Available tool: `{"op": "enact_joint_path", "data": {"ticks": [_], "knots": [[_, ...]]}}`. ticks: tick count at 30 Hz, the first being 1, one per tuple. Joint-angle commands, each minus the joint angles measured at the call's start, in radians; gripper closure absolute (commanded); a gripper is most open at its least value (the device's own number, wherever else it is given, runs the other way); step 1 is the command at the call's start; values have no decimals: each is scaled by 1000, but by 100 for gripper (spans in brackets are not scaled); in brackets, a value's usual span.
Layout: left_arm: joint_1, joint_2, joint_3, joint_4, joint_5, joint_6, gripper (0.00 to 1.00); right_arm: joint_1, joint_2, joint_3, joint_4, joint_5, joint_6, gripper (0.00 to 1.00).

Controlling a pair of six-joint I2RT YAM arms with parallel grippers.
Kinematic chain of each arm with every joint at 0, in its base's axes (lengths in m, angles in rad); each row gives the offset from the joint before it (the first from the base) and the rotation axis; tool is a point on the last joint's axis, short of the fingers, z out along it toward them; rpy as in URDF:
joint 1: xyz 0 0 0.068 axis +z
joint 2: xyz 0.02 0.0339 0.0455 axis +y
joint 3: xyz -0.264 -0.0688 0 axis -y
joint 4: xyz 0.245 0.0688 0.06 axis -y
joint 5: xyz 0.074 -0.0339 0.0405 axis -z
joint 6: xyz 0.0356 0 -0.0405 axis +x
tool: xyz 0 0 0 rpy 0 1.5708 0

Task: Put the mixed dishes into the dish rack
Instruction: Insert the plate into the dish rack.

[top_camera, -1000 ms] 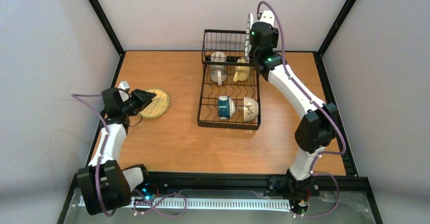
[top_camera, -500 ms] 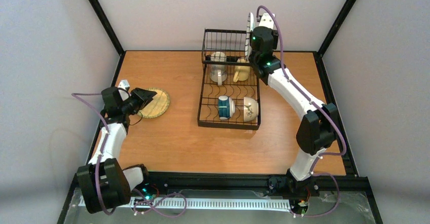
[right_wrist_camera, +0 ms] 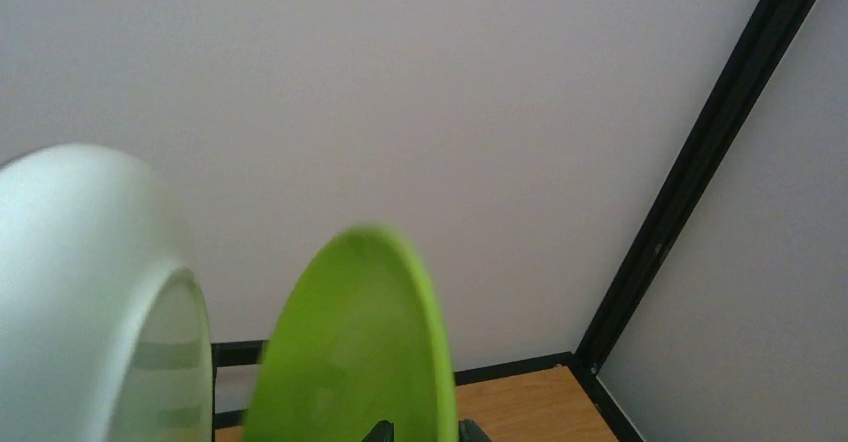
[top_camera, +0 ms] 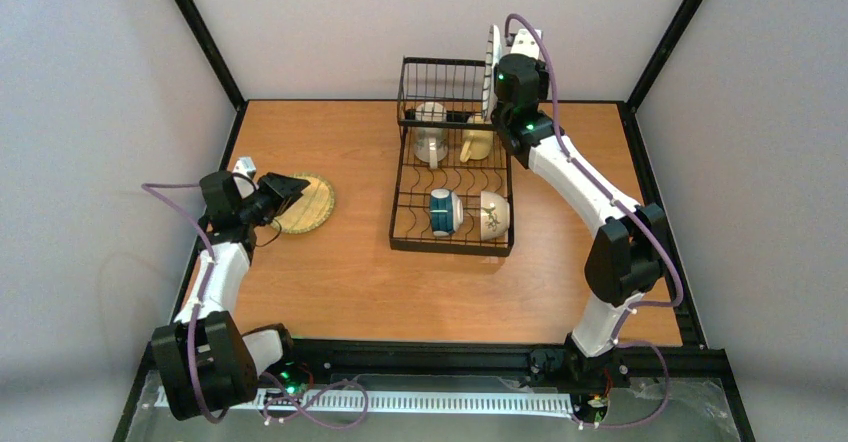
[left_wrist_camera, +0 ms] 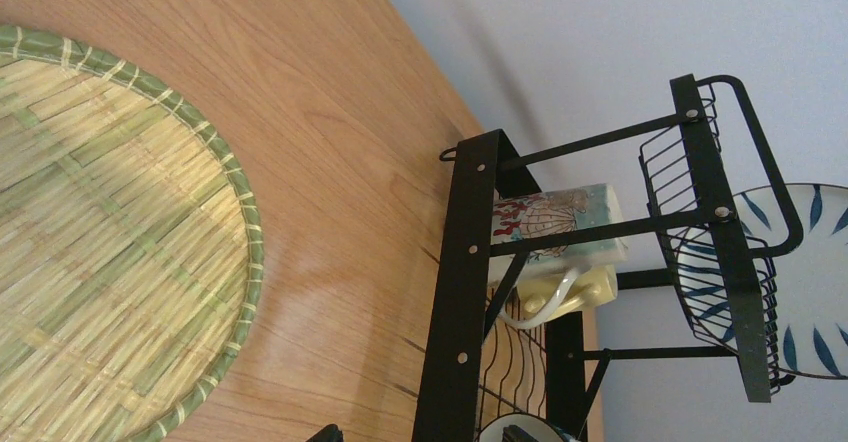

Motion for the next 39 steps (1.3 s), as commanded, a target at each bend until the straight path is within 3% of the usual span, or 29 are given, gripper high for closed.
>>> {"op": "enact_joint_path", "data": {"ticks": [1, 39], "knots": [[-3, 1, 6, 17, 11, -10, 10, -8, -8, -22, -28, 16, 12, 63], [-3, -1, 3, 20, 5, -20, 11, -9, -177, 10, -36, -55, 41, 53]]}}
